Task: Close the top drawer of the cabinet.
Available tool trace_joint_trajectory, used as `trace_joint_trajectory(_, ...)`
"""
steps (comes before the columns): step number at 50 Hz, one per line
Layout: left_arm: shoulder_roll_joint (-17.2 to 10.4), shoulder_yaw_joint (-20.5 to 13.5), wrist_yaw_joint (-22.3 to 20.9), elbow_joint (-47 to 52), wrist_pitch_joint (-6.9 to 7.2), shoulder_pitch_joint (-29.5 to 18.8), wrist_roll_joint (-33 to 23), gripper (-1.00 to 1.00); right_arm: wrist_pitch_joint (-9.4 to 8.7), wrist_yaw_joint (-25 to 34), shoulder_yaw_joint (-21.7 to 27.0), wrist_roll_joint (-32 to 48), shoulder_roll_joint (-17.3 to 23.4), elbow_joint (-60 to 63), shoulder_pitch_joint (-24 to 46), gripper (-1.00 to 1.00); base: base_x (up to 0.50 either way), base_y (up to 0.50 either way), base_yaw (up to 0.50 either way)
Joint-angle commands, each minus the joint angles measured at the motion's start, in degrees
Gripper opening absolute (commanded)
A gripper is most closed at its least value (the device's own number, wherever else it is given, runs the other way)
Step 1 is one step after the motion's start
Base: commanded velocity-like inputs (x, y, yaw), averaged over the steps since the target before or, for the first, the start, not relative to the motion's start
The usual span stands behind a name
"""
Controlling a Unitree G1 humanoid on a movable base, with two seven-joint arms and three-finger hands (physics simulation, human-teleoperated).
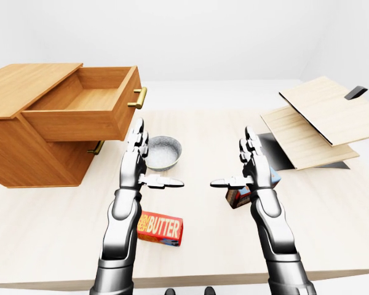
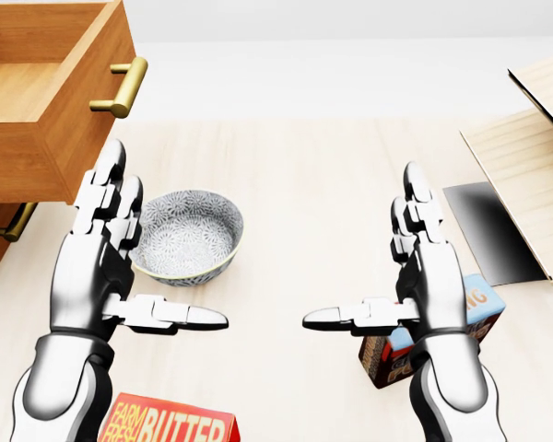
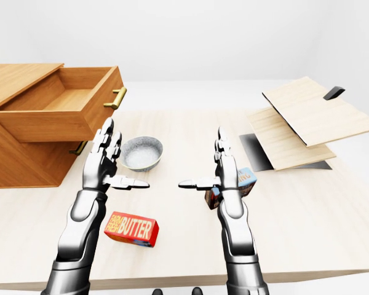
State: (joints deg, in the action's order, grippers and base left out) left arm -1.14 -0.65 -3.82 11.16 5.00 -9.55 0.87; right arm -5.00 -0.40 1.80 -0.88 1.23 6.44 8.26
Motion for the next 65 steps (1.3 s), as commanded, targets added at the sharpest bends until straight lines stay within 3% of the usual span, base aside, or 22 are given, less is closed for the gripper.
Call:
trace_joint_trajectory(1,0.0,0.1,0.2,0.5,0.00,0.0,0.0,1.00,0.00,0.1,0.2,-0.3,0.2,0.3,0.3,1.00,0.00,0.00,0.00)
trace_joint_trajectory(8,-0.1,0.0,0.3,0.4,0.00,-0.4,-0.3,1.00,0.00,0.1,0.3,-0.3,0.2,0.4,0.2,1.00,0.00,0.00,0.00)
trace_joint_trajectory(17,-1.6,-1.4,1.7,-4.7,0.00,-4.9,-2.9,1.00,0.00,-0.2,0.1,-0.1,0.1,0.1,0.4,1.00,0.00,0.00,0.00)
trace_joint_trajectory(35,-5.2,-4.3,10.7,-17.6,0.00,-15.7,-9.0,1.00,0.00,-0.3,-0.1,0.0,0.0,0.0,0.2,1.00,0.00,0.00,0.00)
trace_joint_trajectory(65,-8.6,-6.9,22.3,-26.8,0.00,-19.2,-11.4,1.00,0.00,0.0,0.2,-0.2,0.1,-0.1,0.1,1.00,0.00,0.00,0.00)
